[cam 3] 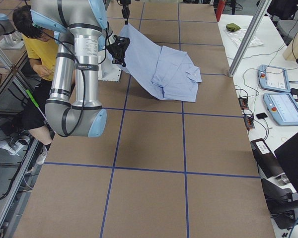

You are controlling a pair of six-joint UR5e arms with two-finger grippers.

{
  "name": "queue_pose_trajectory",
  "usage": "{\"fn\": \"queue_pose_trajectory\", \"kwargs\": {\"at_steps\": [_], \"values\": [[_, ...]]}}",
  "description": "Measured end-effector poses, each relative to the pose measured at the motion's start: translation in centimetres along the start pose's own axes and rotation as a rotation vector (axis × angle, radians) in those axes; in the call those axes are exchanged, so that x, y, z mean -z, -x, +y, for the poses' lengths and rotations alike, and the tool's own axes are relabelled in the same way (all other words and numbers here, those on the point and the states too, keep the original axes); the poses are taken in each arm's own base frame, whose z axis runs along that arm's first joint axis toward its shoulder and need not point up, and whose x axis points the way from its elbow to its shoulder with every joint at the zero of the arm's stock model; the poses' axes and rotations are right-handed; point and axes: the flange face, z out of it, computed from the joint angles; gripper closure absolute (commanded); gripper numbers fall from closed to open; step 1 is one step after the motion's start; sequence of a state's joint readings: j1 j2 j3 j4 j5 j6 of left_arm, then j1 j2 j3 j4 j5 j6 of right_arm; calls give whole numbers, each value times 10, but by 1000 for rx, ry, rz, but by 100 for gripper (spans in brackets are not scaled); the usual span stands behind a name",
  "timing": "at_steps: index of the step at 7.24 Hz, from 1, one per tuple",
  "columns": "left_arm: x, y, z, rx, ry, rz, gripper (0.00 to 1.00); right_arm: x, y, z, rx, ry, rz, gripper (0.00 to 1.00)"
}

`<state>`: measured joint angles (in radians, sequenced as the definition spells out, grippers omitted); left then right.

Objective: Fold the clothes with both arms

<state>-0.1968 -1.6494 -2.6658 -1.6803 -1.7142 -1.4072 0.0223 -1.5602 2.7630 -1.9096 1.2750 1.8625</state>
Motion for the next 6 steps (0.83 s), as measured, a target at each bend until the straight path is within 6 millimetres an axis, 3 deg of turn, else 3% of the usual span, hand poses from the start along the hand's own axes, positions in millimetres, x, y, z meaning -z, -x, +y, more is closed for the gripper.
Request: {"fn": "queue_pose_trajectory", "kwargs": {"at_steps": [1,3,5,6], "values": [[10,-6,-12,3,-3,-7,100,4,5,-12,-17,-9,-5,100],[-24,-6,-60,-8,-81,-84,100,-12,34,-35,-3,-74,-12,100],[-60,4,-125,-31,-206,-195,100,-40,63,-80,-17,-183,23,100],[-69,10,-153,-36,-258,-238,100,-50,71,-109,-30,-229,50,100]]}}
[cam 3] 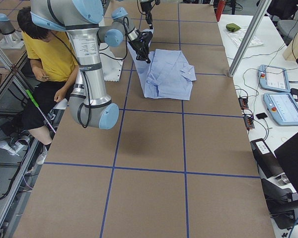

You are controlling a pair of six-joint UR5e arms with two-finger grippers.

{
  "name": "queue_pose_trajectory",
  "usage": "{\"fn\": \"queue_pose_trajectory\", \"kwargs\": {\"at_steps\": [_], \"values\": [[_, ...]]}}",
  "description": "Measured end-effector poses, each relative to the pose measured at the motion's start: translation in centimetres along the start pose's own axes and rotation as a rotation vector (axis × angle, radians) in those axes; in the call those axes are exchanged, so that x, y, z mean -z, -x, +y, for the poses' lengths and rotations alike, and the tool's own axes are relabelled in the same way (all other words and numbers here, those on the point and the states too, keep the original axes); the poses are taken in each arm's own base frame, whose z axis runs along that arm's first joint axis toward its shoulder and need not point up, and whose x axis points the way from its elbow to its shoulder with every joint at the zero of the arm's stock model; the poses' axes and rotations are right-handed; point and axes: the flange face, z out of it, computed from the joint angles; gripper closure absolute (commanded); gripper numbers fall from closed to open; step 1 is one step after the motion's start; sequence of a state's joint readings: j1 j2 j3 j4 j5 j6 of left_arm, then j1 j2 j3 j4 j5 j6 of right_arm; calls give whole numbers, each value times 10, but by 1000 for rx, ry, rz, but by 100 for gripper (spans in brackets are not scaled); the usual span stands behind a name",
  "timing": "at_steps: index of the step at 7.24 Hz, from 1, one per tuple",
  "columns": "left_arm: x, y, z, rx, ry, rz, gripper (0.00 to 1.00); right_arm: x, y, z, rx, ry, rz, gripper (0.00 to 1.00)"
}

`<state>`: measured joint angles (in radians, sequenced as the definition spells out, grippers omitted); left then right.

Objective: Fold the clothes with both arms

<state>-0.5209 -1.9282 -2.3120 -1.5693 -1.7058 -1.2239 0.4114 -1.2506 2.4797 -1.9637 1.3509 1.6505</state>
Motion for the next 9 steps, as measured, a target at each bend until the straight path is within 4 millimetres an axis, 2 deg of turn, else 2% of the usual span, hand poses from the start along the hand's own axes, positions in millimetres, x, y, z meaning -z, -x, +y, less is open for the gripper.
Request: {"fn": "queue_pose_trajectory", "kwargs": {"at_steps": [2,3,4,6,7,8,9], "values": [[-22,8,-34,15,-64,-66,100,-39,24,-50,-19,-75,62,100],[-39,9,-51,24,-99,-106,100,-67,33,-70,-27,-107,80,100],[-61,9,-67,32,-132,-141,100,-105,42,-86,-37,-132,73,100],[-117,23,-88,39,-173,-179,100,-188,59,-97,-44,-152,57,100],[-154,35,-94,38,-181,-186,100,-230,68,-97,-41,-153,73,100],[-189,48,-99,38,-193,-198,100,-261,69,-98,-35,-155,87,100],[-221,58,-106,33,-209,-224,100,-284,64,-99,-28,-159,96,100]]}}
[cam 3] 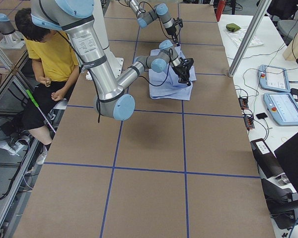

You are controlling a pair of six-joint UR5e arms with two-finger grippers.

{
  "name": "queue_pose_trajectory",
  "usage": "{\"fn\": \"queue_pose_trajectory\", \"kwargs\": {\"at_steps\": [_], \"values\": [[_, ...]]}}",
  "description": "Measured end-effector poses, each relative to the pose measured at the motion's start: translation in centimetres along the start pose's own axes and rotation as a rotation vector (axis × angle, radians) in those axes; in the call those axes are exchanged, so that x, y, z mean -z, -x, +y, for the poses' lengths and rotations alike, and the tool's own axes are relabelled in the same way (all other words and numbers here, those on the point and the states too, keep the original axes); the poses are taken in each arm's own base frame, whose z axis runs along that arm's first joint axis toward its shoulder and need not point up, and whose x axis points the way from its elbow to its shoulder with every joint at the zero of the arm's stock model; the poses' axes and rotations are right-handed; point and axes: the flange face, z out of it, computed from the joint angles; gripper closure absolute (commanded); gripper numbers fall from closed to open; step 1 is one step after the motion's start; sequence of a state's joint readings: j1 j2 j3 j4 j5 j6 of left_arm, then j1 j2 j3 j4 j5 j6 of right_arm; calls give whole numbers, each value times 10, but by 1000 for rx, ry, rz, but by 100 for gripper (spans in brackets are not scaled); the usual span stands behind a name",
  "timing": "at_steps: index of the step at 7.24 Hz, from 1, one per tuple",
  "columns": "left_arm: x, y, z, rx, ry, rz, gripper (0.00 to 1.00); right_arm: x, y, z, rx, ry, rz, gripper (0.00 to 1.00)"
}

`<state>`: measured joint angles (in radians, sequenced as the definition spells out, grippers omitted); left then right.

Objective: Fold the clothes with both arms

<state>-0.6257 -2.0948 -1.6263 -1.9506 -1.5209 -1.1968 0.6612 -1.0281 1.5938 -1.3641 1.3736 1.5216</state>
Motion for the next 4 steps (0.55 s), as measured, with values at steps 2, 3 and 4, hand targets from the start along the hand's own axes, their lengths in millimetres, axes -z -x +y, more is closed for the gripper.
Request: {"fn": "queue_pose_trajectory", "kwargs": {"at_steps": [2,3,4], "values": [[-29,8,-12,-92,-31,-13,100,-23,-6,-6,11,-10,-7,100],[-32,16,-22,-129,-50,-4,100,-27,-9,-12,18,-14,-9,100],[-34,21,-28,-145,-59,-2,100,-29,-11,-16,21,-17,-8,100]]}}
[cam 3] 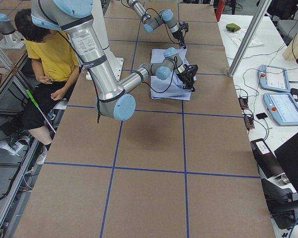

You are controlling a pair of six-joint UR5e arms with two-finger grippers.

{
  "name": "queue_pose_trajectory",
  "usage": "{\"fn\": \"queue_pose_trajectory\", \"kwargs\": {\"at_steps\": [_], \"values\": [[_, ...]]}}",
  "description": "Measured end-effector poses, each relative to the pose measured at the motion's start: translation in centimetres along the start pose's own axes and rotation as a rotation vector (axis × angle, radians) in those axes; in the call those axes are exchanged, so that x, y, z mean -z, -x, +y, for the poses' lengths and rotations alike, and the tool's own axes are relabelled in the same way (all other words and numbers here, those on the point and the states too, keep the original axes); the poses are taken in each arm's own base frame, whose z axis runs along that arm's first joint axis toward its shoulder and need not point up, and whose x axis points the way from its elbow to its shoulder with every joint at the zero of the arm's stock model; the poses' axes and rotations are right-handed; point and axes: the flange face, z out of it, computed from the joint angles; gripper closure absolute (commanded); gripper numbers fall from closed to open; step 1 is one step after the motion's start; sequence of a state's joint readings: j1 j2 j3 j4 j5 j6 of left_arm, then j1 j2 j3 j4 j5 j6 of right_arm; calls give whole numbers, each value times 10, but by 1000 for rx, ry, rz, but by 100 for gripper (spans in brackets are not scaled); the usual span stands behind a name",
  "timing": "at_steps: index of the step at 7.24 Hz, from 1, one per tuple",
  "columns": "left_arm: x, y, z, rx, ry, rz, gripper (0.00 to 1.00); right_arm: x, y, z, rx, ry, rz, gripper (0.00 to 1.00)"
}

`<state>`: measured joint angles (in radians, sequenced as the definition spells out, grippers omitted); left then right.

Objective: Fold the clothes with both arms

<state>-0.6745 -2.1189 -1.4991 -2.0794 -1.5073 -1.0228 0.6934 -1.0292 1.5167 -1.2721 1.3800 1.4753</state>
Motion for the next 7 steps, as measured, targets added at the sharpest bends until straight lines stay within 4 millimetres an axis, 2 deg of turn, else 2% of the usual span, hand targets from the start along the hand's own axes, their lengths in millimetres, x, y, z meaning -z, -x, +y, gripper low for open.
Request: {"fn": "queue_pose_trajectory", "kwargs": {"at_steps": [2,3,4,6,7], "values": [[2,15,-18,-45,26,23,100,2,0,-9,-12,4,-27,100],[4,21,-25,-71,42,36,81,1,-1,-9,-15,12,-49,45],[4,24,-27,-82,49,41,1,-3,-2,-5,-13,18,-54,0],[7,27,-27,-127,46,61,0,-4,0,0,1,29,-60,0],[12,29,-25,-166,60,91,0,4,2,-5,9,55,-78,0]]}}
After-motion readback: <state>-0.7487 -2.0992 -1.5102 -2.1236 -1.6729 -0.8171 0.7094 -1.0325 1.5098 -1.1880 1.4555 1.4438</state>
